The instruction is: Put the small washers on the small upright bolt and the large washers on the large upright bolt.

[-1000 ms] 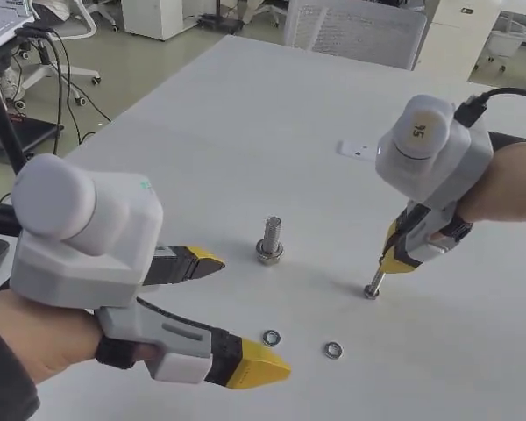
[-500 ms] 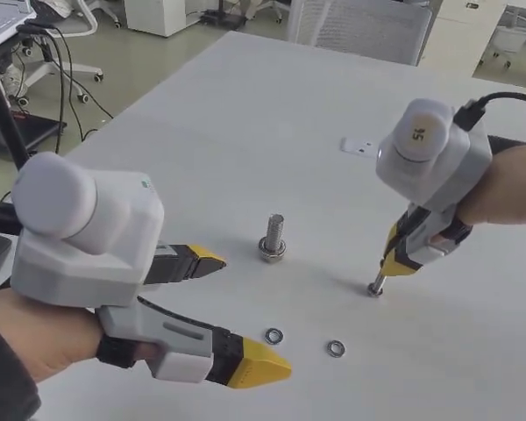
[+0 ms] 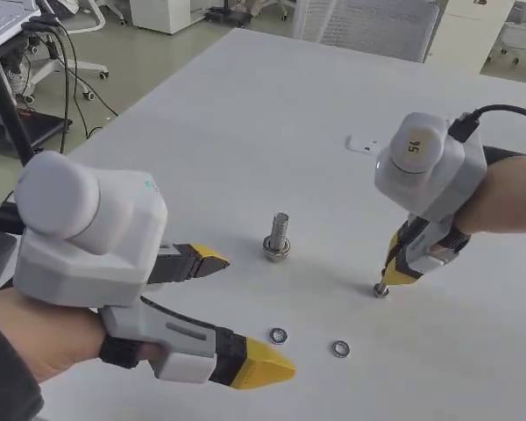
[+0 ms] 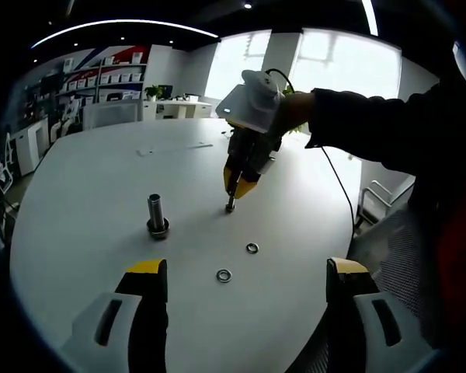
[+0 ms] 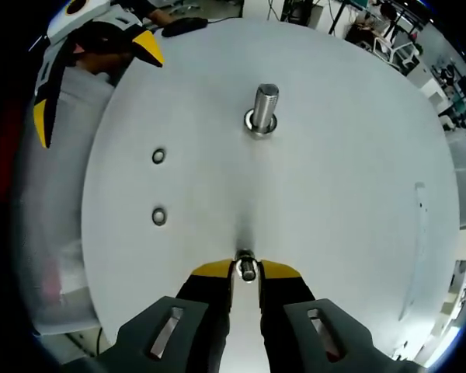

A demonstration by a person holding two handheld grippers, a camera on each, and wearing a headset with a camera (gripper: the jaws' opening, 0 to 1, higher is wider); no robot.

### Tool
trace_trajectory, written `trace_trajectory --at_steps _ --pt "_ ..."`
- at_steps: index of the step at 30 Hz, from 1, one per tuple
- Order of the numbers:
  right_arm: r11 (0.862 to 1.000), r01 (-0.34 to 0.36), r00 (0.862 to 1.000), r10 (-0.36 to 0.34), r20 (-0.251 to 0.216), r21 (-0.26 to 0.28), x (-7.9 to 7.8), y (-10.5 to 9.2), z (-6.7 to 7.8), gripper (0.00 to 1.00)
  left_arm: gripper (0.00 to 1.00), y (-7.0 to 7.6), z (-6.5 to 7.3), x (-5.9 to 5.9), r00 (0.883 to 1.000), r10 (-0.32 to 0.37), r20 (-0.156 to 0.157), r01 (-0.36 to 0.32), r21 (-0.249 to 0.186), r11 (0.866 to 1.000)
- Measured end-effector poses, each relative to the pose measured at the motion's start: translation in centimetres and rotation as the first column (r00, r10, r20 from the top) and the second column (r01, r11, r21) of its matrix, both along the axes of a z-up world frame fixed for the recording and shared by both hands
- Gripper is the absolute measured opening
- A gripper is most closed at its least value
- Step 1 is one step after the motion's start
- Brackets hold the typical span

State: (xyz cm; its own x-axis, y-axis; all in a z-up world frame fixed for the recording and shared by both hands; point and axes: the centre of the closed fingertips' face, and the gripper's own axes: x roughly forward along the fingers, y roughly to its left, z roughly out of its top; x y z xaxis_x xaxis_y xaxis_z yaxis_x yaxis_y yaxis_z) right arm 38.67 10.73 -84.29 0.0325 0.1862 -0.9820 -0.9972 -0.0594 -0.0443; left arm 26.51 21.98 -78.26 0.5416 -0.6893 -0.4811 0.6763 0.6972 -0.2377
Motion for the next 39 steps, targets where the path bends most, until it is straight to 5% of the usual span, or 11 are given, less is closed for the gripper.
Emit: trace_trajectory --at_steps 23,39 --pt "1.0 0.0 1.0 0.0 -0.024 -0.016 -0.4 0.0 -2.1 0.14 0.83 0.1 -0.1 -0.2 1.0 0.002 -0.008 -0.002 0.002 1.0" --pt "1.0 0.003 1.0 -0.004 -0.023 -0.008 -1.0 0.1 -2.2 0.16 0.83 0.2 -0.2 -0.6 1.0 0.003 -0.006 -0.003 0.001 1.0"
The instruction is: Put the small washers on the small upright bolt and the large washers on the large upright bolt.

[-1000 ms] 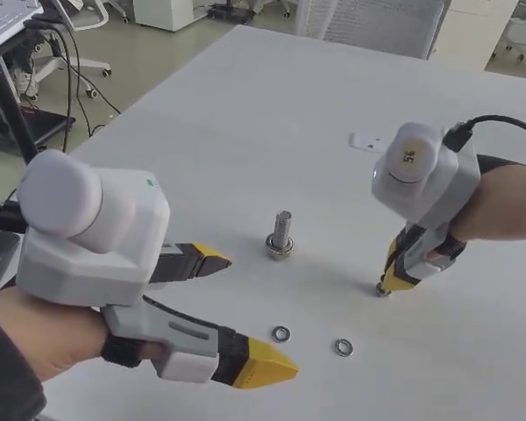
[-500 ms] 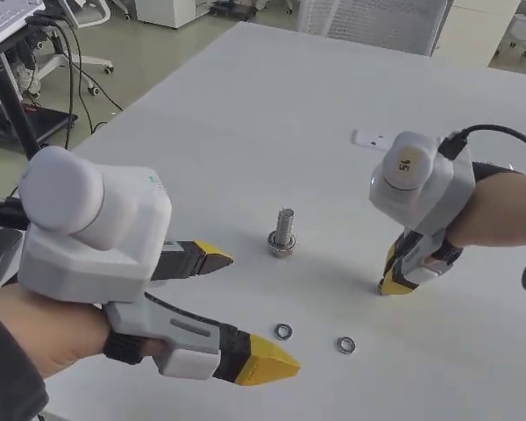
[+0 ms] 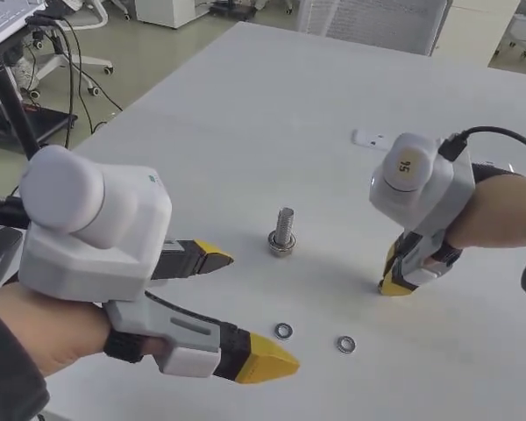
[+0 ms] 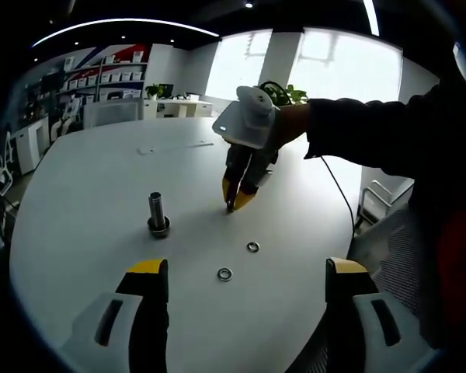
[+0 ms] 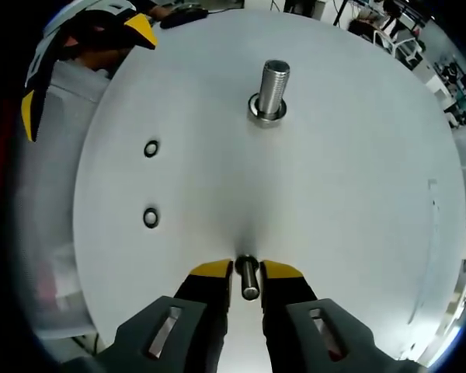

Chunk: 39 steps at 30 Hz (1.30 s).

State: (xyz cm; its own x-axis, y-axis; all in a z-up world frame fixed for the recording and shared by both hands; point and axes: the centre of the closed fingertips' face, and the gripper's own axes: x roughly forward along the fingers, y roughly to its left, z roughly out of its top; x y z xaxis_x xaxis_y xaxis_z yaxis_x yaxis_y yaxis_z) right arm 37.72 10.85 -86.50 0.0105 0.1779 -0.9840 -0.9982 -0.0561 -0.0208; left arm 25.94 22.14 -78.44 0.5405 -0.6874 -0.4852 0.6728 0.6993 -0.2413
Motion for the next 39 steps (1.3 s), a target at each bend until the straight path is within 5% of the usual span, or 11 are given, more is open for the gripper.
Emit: trace_trajectory --at_steps 20,39 --pt "0.998 0.055 0.998 -0.055 0.022 0.031 0.6 -1.2 1.1 0.28 0.83 -0.3 0.3 0.1 1.0 -0.008 0.005 0.008 0.002 1.0" --pt "0.993 0.109 0.993 -0.111 0.029 0.036 0.1 -3.8 2.0 0.29 0.83 -0.6 0.5 0.6 1.0 -0.022 0.009 0.022 0.006 1.0"
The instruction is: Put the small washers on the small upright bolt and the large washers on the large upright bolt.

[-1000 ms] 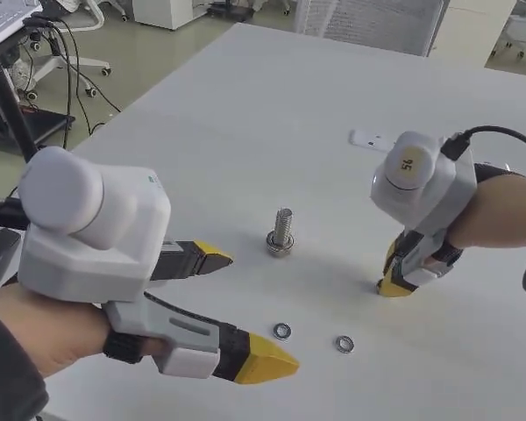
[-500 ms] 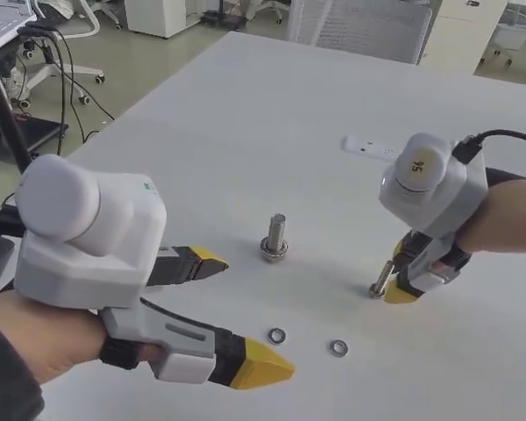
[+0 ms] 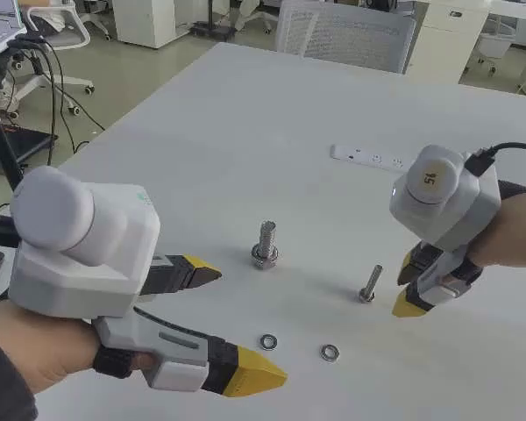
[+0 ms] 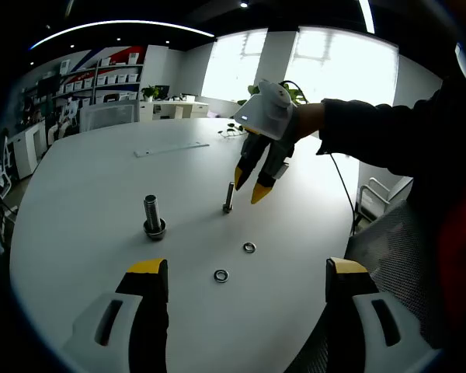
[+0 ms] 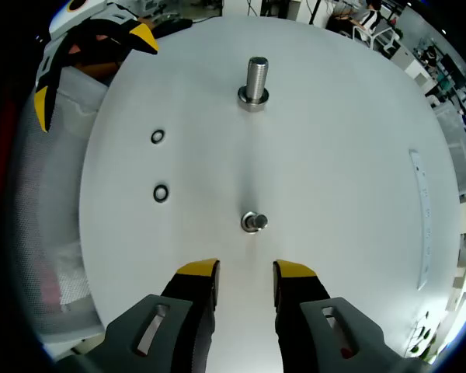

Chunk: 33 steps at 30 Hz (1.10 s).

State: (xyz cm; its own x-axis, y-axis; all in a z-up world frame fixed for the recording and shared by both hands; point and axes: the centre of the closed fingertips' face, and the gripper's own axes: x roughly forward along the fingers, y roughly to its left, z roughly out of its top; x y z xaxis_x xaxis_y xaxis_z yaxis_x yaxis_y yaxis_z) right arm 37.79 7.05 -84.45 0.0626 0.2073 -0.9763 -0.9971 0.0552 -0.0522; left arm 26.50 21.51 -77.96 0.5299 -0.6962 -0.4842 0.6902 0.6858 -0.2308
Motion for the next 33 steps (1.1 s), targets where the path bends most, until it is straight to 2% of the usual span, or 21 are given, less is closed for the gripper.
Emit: trace_trajectory --at_steps 17,27,33 --pt "1.0 0.008 1.0 -0.008 -0.009 0.001 -3.2 -1.2 -0.3 0.3 0.83 -0.3 0.1 -0.2 1.0 -0.01 0.012 0.01 0.002 1.0" --pt "1.0 -0.025 0.999 0.025 -0.035 0.006 -6.1 -0.1 -1.1 0.3 0.83 -0.3 0.1 -0.4 1.0 -0.013 0.018 0.013 0.007 1.0" --pt "0.998 -0.06 0.997 0.061 -0.044 0.014 -7.2 1.4 -1.3 0.29 0.83 -0.2 0.2 -0.5 1.0 -0.011 0.023 0.011 0.009 1.0"
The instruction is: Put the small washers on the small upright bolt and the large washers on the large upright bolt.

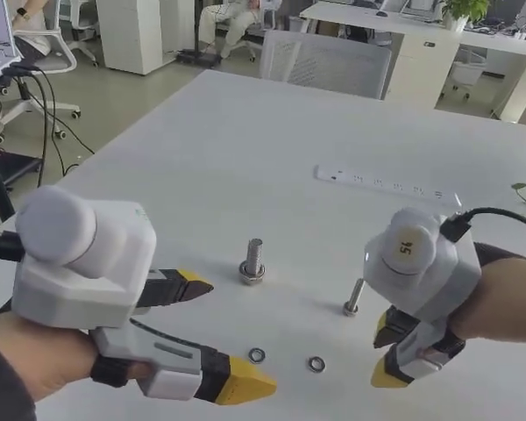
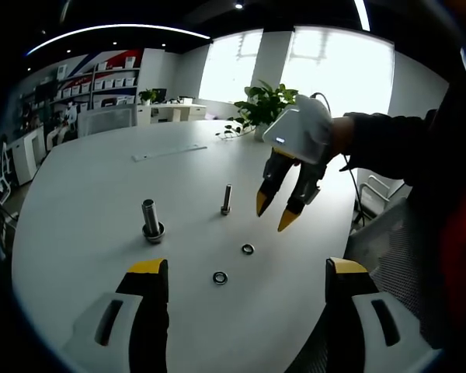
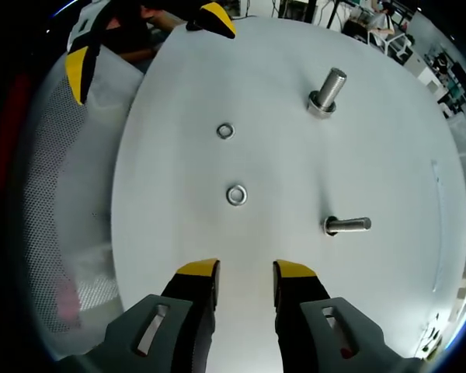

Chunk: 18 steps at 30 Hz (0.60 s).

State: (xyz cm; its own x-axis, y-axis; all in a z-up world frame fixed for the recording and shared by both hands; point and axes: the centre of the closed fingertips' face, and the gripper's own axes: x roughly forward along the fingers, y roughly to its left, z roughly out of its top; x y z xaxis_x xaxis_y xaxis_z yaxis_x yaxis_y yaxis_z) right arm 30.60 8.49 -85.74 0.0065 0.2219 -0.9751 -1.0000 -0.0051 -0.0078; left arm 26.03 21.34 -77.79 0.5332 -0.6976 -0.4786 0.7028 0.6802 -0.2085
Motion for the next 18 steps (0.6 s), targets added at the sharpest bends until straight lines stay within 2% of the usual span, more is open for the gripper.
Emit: trace_trajectory --at_steps 11,18 --pt "0.998 -0.064 0.998 0.064 -0.003 0.012 -0.7 3.0 -0.2 0.29 0.82 0.1 -0.1 0.1 1.0 0.003 0.002 -0.003 0.001 1.0" --pt "0.995 -0.098 0.995 0.098 -0.006 0.003 -0.9 4.0 -0.7 0.29 0.82 0.2 0.0 0.2 1.0 0.006 0.005 -0.006 -0.001 1.0"
